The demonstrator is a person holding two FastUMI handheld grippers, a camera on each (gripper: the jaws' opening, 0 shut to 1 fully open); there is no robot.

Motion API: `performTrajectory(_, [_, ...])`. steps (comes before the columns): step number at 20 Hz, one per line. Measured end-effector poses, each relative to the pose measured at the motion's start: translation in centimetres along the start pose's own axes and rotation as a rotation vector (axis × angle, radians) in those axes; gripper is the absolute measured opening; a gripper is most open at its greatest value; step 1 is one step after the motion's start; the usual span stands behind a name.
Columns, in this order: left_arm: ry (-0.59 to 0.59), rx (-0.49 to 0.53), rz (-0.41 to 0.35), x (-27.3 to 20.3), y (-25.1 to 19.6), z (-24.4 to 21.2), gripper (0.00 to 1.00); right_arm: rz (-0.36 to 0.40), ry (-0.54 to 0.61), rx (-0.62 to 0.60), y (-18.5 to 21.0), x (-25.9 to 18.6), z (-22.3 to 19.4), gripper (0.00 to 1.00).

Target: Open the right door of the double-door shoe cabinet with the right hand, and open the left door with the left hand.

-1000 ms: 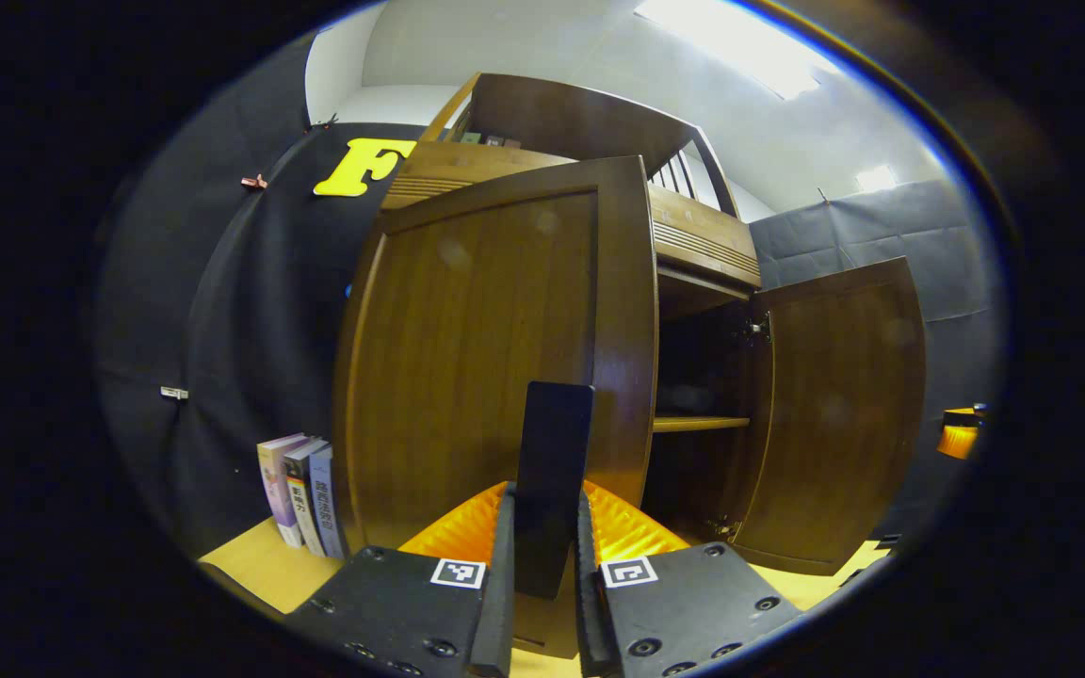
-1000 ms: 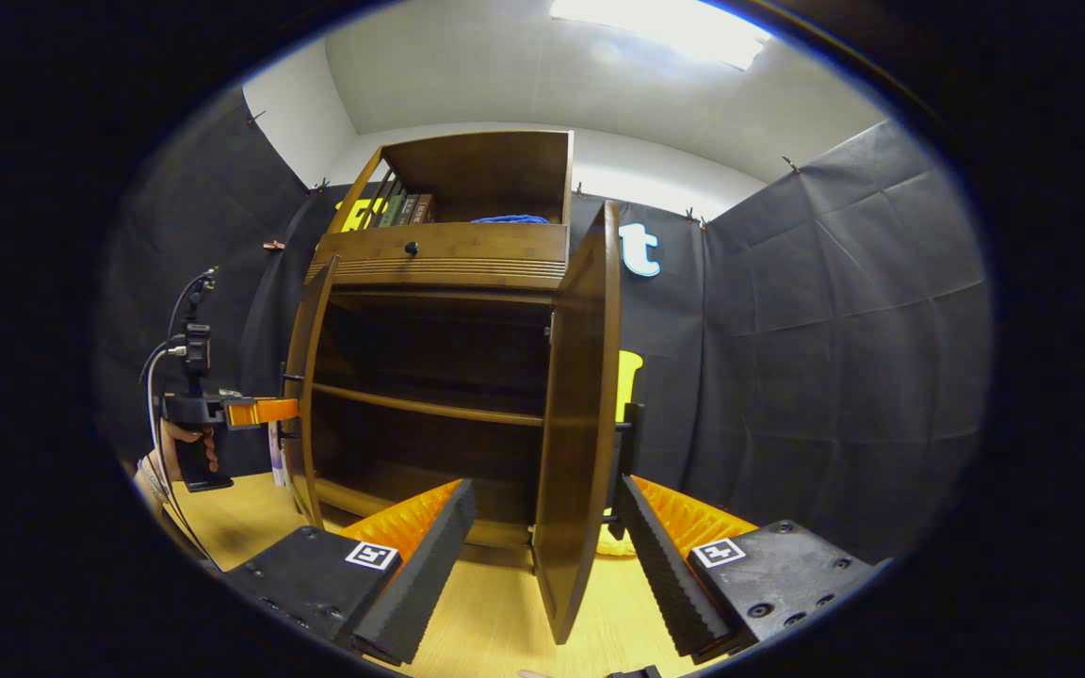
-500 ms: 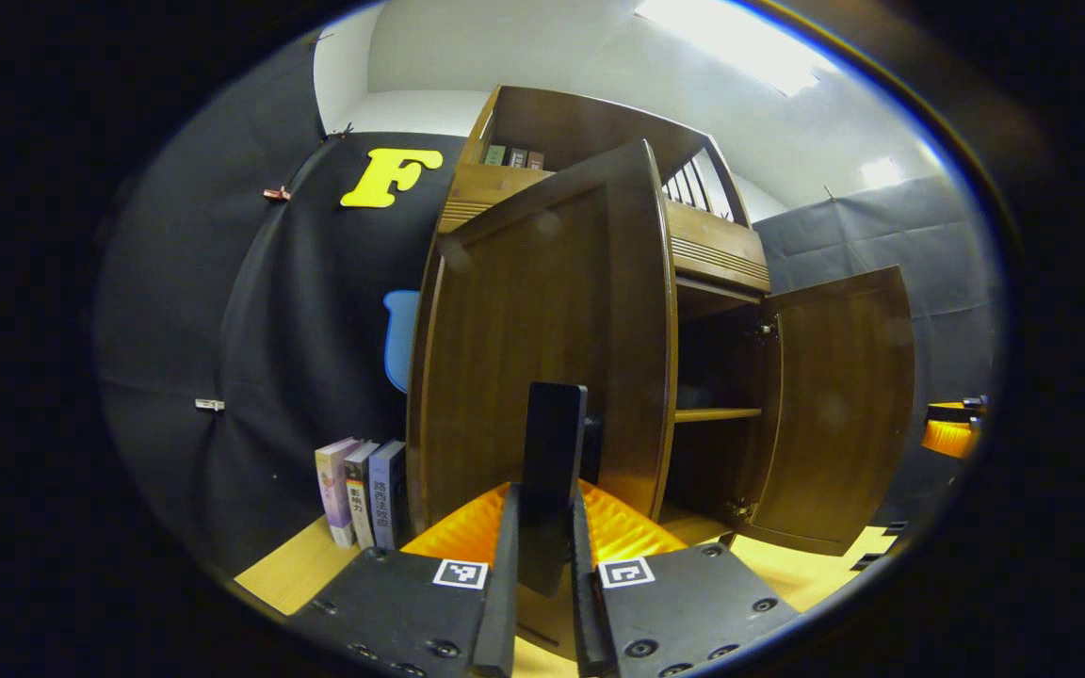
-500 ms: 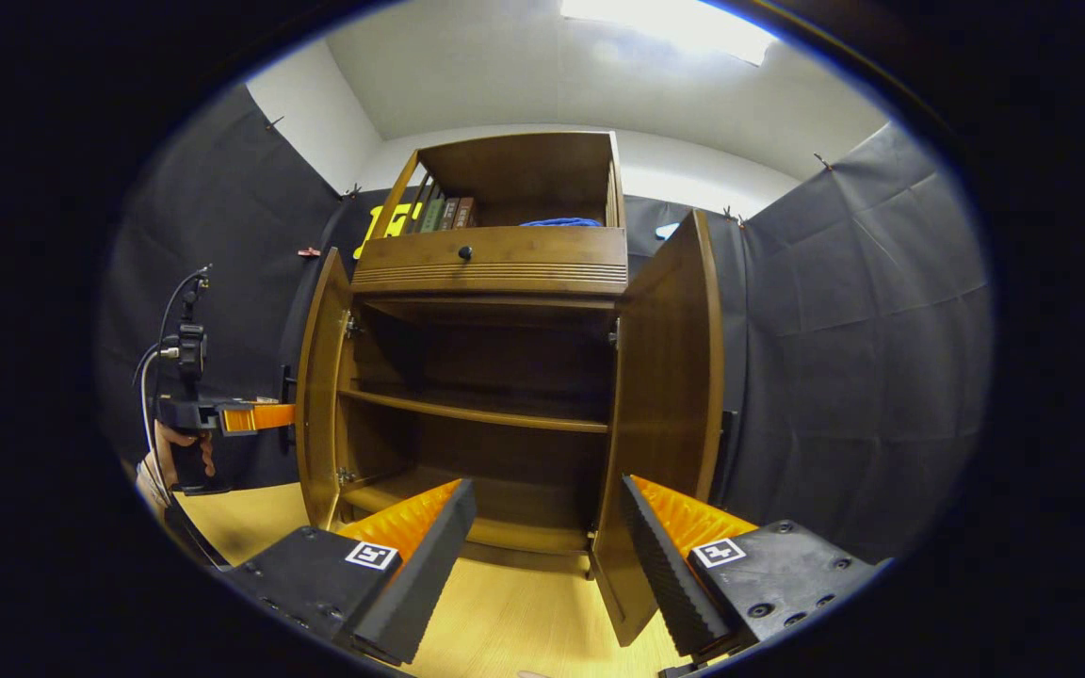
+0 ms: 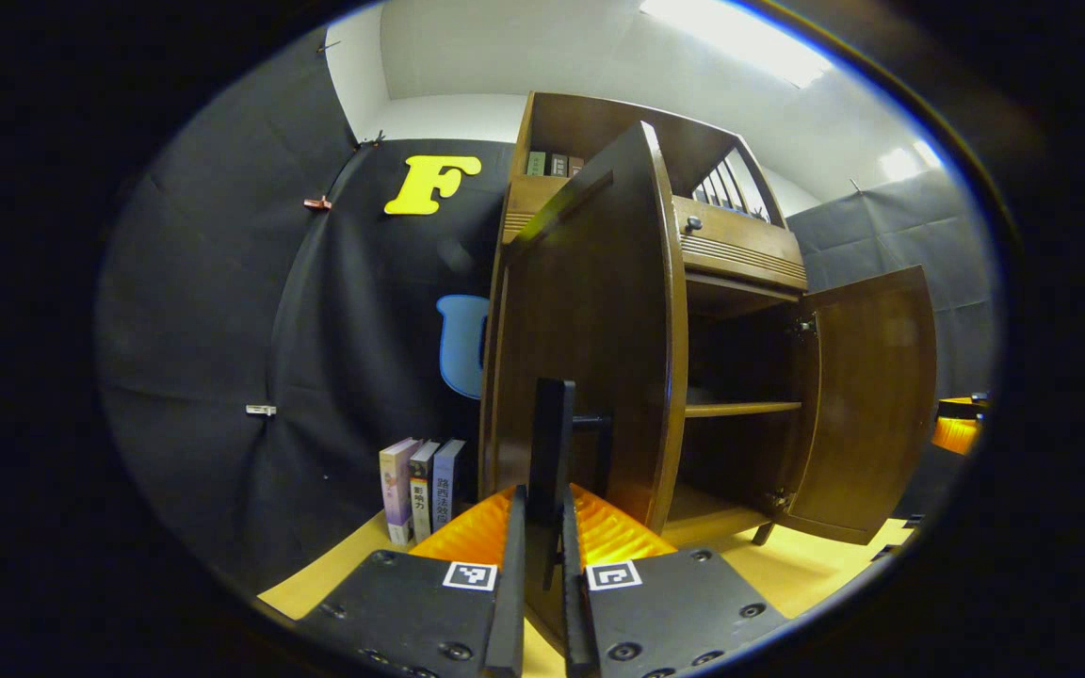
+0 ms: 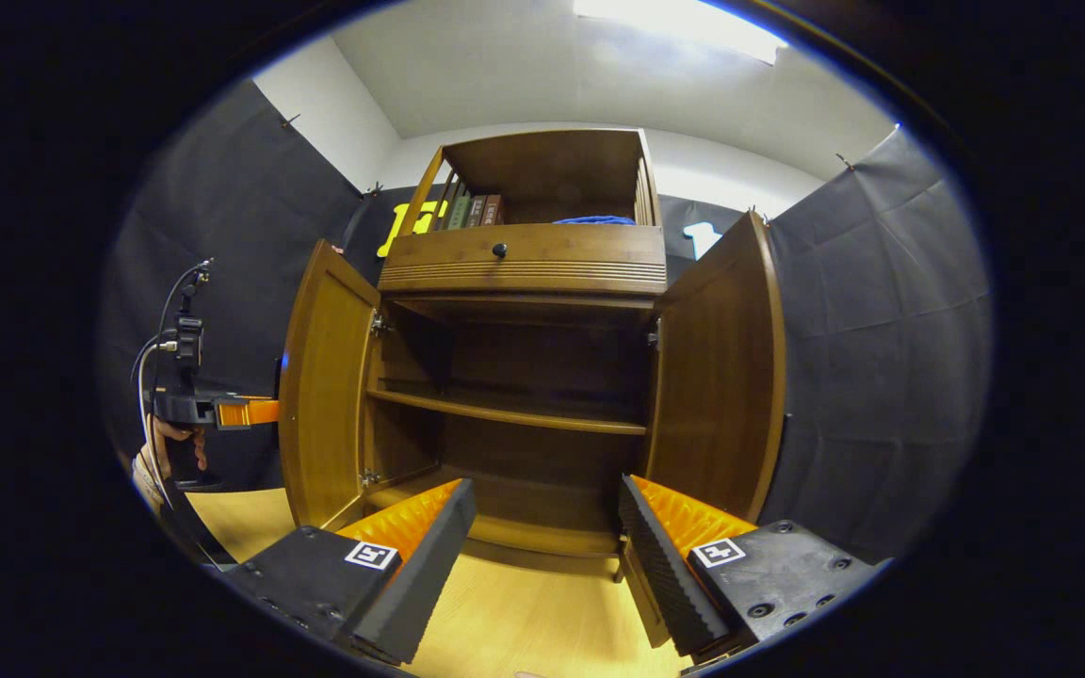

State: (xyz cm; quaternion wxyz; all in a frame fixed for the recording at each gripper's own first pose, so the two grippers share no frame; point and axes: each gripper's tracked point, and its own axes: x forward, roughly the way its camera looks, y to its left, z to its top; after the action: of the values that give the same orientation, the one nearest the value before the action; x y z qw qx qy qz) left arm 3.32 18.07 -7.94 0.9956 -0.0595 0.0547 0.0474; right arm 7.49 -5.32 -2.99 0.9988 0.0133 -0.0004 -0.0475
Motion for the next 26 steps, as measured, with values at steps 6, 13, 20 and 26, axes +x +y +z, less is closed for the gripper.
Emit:
performTrajectory(6, [0.002,0.035,0.074,-2.2,3.2,0.0,0.18,0.025,0.008,0.009,1.4,0.7,-0.1,0.97])
performTrajectory(13, [0.025,-0.015,0.078,-5.9,3.6,0.5,0.14,0.044,-0.002,0.017,2.7,1.4,0.9,0.97])
performTrajectory(20, [0.036,0.0,-0.02,-8.0,-3.4,4.6,0.43,-0.028,-0.032,-0.005,2.3,2.2,3.8,0.97])
performTrajectory(26, [0.026,0.05,0.051,-6.4,-7.2,5.6,0.96,0.012,-0.056,0.006,4.3,2.9,6.1,0.96])
